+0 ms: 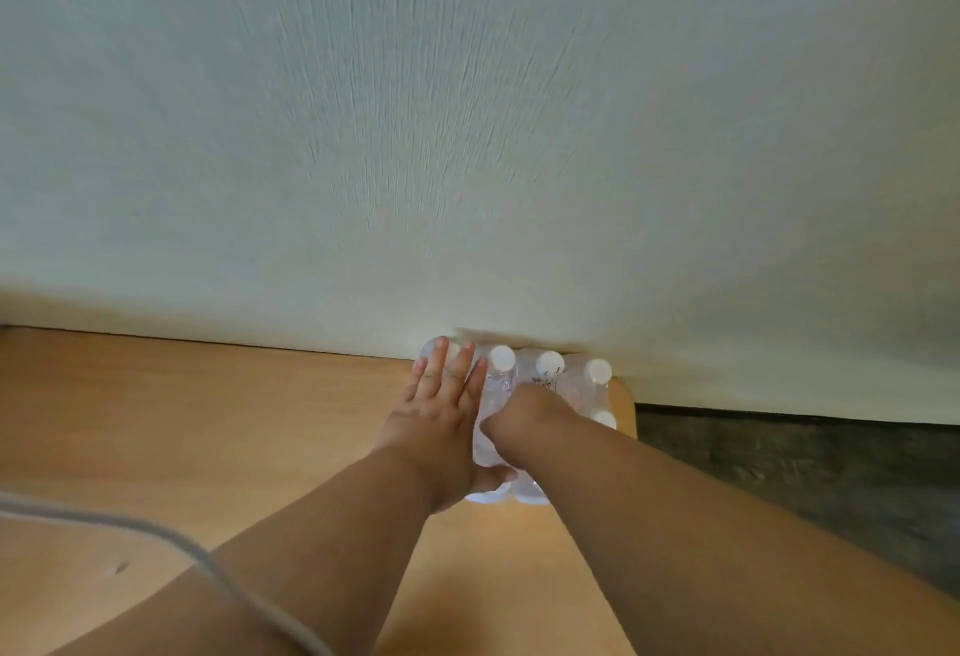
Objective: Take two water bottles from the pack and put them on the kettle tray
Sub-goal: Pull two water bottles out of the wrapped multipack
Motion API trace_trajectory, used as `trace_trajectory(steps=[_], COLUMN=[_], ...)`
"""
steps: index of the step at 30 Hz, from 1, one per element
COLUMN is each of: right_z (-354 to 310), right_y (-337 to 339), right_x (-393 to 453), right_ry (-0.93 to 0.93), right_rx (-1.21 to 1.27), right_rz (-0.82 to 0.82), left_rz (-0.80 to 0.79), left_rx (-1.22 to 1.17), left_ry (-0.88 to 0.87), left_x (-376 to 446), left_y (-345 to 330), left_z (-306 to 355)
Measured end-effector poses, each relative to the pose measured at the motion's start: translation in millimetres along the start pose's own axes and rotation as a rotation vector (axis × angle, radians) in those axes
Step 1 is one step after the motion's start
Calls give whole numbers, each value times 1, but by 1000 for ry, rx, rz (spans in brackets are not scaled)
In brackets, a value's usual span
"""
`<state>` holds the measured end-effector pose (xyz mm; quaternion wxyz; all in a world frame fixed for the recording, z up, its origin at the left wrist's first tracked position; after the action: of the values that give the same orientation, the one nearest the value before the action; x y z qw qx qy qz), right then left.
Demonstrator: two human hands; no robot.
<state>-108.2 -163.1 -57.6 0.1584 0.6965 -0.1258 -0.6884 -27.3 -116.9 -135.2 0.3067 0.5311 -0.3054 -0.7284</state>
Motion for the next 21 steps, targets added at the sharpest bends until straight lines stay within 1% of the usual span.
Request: trace_trajectory(steps=[2,4,5,7,11,13,14,18,21], right_z=[8,21,31,53,80,89,91,90,85], right_y=[7,10,12,16,15,13,12,14,19], right_x=[-20,-38,-48,-71,-103,-115,-119,-137,-149], right_ry=[12,51,71,80,116,127,124,139,134], right_rx=[118,175,153,194,224,261,280,360,451], right_rz=[-1,38,58,140,170,184,181,146,70], left_rz=[-1,-7,-9,-3,9,7,15,86,173], left_rx=[-21,-26,-27,-35,-51,-78,-131,-473,-558], left_ry=[7,13,20,40,75,57,26,-170,-180], left_x=[-1,-2,-3,-6,-12,-19,-23,-49,-64], left_y=[2,3,4,5,14,20,24,42,57], left_z=[0,-1,-1,-1,4,11,17,52,62])
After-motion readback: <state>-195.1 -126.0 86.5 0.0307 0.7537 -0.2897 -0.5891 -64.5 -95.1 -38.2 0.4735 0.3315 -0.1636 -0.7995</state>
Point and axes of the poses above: each hand's wrist, its own x-axis towards the middle knuckle, its own y-axis out of the back of the hand, z = x × y, the point moved 5 cm from there along x, towards the middle knuckle, and after that the axes turned 11 degrees about -z, right-handed, at the moved point
